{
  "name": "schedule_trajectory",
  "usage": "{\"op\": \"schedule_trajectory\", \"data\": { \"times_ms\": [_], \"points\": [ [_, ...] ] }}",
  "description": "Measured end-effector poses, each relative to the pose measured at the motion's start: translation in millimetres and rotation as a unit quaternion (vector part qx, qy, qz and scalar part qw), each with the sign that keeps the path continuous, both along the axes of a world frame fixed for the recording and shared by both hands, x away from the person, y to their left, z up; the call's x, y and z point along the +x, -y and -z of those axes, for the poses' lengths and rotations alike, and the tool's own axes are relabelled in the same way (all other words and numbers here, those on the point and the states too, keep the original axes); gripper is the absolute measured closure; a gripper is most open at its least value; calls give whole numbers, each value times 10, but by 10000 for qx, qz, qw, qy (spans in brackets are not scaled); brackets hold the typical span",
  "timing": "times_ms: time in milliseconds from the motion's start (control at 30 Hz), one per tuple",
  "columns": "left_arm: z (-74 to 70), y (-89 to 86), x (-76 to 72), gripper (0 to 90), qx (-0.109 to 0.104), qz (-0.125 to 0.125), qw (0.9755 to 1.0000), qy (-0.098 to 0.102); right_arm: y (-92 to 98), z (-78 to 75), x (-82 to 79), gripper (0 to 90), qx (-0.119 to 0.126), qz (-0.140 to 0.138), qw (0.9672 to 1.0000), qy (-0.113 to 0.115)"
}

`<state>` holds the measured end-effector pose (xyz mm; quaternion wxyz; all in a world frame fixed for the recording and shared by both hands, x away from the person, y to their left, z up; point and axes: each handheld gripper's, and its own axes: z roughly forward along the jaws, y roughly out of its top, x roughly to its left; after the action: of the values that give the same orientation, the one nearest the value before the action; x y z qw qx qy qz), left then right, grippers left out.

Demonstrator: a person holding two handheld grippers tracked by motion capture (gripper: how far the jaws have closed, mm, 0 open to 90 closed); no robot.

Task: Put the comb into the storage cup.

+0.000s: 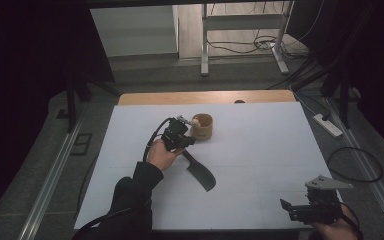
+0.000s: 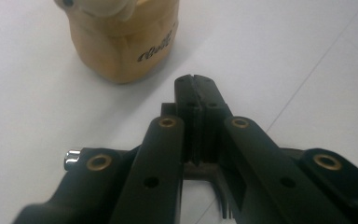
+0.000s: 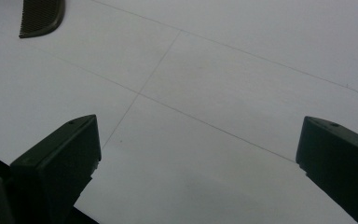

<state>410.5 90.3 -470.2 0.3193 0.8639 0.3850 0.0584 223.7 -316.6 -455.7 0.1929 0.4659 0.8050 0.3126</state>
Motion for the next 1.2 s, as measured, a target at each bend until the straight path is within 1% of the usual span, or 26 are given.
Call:
{"op": "schedule_trajectory", "data": {
  "times_ms": [33, 67, 100, 200, 233, 267, 300, 333, 367, 467, 567, 700, 733, 767, 900, 1200],
  "points": [
    [39, -6, 16, 883, -1, -32, 10000, -49, -1, 0, -1, 0, 1, -9, 10000, 0],
    [39, -6, 16, 883, -1, -32, 10000, -49, -1, 0, -1, 0, 1, -9, 10000, 0],
    [67, -15, 28, 883, -10, -53, 9999, -91, -3, 1, -1, 0, 0, -20, 10000, -2],
    [129, -19, 45, 883, 49, -83, 9999, -125, -3, 1, -2, 0, -5, -31, 10000, -2],
    [174, -16, 59, 883, 104, -80, 9998, -156, -2, 1, -2, 0, -6, -32, 10000, -3],
    [174, -16, 59, 883, 104, -80, 9998, -156, -3, 2, -1, 0, -7, -35, 10000, -4],
    [220, -4, 69, 883, 147, -96, 9997, -197, -3, 2, -1, 0, -5, -41, 10000, -6],
    [220, -4, 69, 883, 147, -96, 9997, -197, -3, 2, -1, 0, -5, -41, 10000, -6],
    [261, 6, 79, 883, 220, -74, 9995, -224, -4, 2, -3, 0, -6, -53, 10000, -7],
    [301, 20, 85, 883, 268, -48, 9993, -262, -6, 3, -3, 0, -20, -67, 10000, -7],
    [375, 55, 93, 883, 374, -22, 9988, -300, -8, 3, -4, 0, -27, -75, 10000, -9],
    [402, 55, 110, 883, 398, -34, 9987, -318, -8, 3, -6, 0, -27, -76, 10000, -7],
    [406, 49, 116, 883, 418, -27, 9987, -302, -8, 3, -7, 0, -27, -78, 10000, -9],
    [411, 33, 126, 884, 483, -8, 9985, -253, -8, 4, -7, 0, -30, -79, 10000, -10],
    [427, -6, 152, 883, 560, -32, 9982, -214, -10, 5, -7, 1, -35, -77, 10000, -15],
    [466, -100, 182, 884, 657, -141, 9974, -245, -10, 5, -9, 2, -48, -80, 10000, -14]
  ]
}}
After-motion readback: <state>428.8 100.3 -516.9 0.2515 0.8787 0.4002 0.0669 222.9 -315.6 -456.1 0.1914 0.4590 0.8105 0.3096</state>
